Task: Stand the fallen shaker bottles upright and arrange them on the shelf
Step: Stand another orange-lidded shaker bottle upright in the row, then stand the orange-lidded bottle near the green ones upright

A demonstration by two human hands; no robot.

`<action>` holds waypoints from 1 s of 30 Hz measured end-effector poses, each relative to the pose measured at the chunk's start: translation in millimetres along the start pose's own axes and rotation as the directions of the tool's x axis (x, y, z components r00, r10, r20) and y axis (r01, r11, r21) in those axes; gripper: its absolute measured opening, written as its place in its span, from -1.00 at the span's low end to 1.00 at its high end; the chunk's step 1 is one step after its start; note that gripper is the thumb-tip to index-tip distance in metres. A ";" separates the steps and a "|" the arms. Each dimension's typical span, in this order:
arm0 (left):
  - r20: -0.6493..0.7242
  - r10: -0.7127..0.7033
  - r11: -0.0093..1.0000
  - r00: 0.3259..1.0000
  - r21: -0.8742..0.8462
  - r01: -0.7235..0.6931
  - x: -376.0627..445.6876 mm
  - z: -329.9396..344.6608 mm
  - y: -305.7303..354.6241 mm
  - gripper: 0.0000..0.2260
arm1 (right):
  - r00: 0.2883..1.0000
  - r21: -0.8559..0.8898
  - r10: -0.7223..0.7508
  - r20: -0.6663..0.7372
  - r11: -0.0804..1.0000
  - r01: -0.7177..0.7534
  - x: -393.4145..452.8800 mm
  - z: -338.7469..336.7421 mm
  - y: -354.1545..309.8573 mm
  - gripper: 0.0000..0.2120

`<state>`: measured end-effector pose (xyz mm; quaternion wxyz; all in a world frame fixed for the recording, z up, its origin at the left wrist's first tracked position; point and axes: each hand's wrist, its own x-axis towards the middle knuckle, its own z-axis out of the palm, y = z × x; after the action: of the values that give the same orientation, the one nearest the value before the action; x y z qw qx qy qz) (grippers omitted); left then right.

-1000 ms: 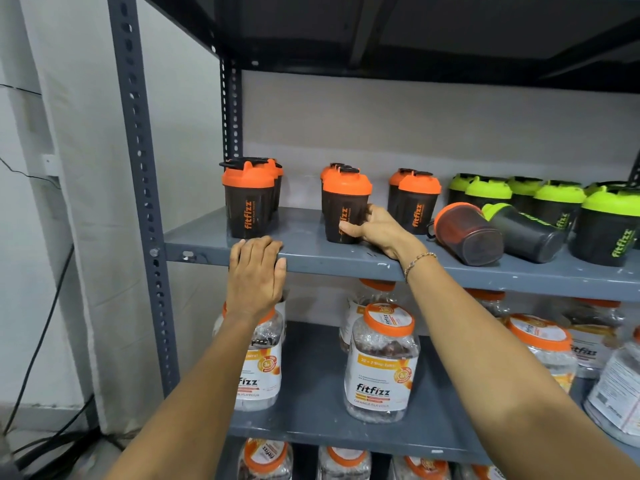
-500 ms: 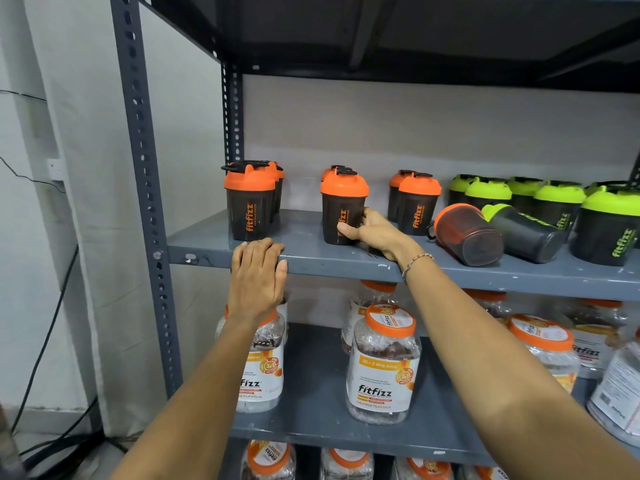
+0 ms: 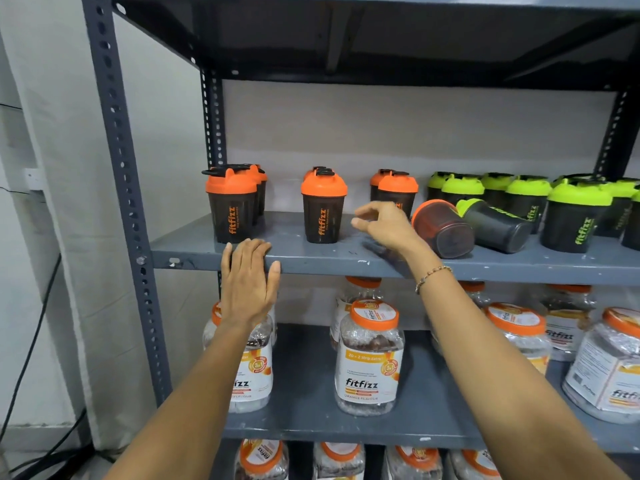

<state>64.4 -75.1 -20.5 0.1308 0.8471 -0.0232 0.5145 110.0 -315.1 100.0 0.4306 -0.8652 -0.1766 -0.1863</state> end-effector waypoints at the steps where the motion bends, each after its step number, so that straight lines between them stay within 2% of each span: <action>1: 0.001 0.008 1.000 1.000 -0.012 -0.008 -1.7 1.5 5.6 -0.61 | 0.998 -0.012 -0.017 -0.055 1.000 0.016 -3.3 -9.3 -0.6 -0.73; 4: 0.007 0.046 0.998 0.999 -0.036 -0.046 -4.5 8.8 29.4 -0.60 | 0.971 -0.027 -0.072 -0.229 0.997 0.067 -15.2 -42.0 -7.4 -0.87; 6: 0.017 0.078 0.996 0.997 -0.051 -0.077 -4.1 16.4 49.3 -0.60 | 0.942 -0.040 -0.064 -0.330 0.998 0.053 -21.0 -65.7 -8.9 -0.88; 9: 0.031 0.144 0.988 0.989 -0.069 -0.141 -2.7 27.8 80.0 -0.61 | 0.887 -0.033 0.038 -0.460 0.998 -0.060 -21.0 -99.9 5.7 -0.82; 11: 0.034 0.174 0.982 0.984 -0.079 -0.171 -1.4 34.9 102.0 -0.62 | 0.858 -0.056 0.125 -0.499 0.983 -0.176 -20.4 -119.2 21.4 -0.76; 13: 0.048 0.182 0.981 0.982 -0.076 -0.178 0.1 42.6 122.6 -0.62 | 0.856 -0.069 0.228 -0.463 0.954 -0.292 -24.1 -132.5 37.6 -0.70; 15: 0.066 0.154 0.988 0.986 -0.040 -0.152 1.0 49.3 139.3 -0.63 | 0.876 -0.131 0.320 -0.361 0.913 -0.387 -30.2 -136.9 51.2 -0.64; 18: 0.047 0.117 0.993 0.992 -0.003 -0.117 0.7 54.8 148.0 -0.65 | 0.913 -0.198 0.375 -0.159 0.894 -0.402 -37.1 -130.1 62.6 -0.54; 22: 0.029 0.122 0.992 0.992 0.034 -0.123 -2.1 54.7 146.0 -0.65 | 0.893 -0.120 0.447 -0.042 0.885 -0.449 -30.6 -119.2 64.9 -0.24; 26: 0.001 0.124 0.991 0.992 0.044 -0.124 -3.2 56.9 146.6 -0.67 | 0.883 -0.075 0.465 0.070 0.885 -0.460 -28.6 -109.2 50.5 -0.22; 30: -0.002 0.124 0.991 0.992 0.046 -0.124 -3.9 56.7 145.5 -0.66 | 0.899 -0.075 0.433 0.062 0.900 -0.429 -24.9 -92.8 39.6 -0.27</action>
<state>86.4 -229.7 -20.0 0.0792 0.8456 -0.0638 0.5241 91.0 -416.3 113.3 0.4283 -0.9017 0.0083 -0.0582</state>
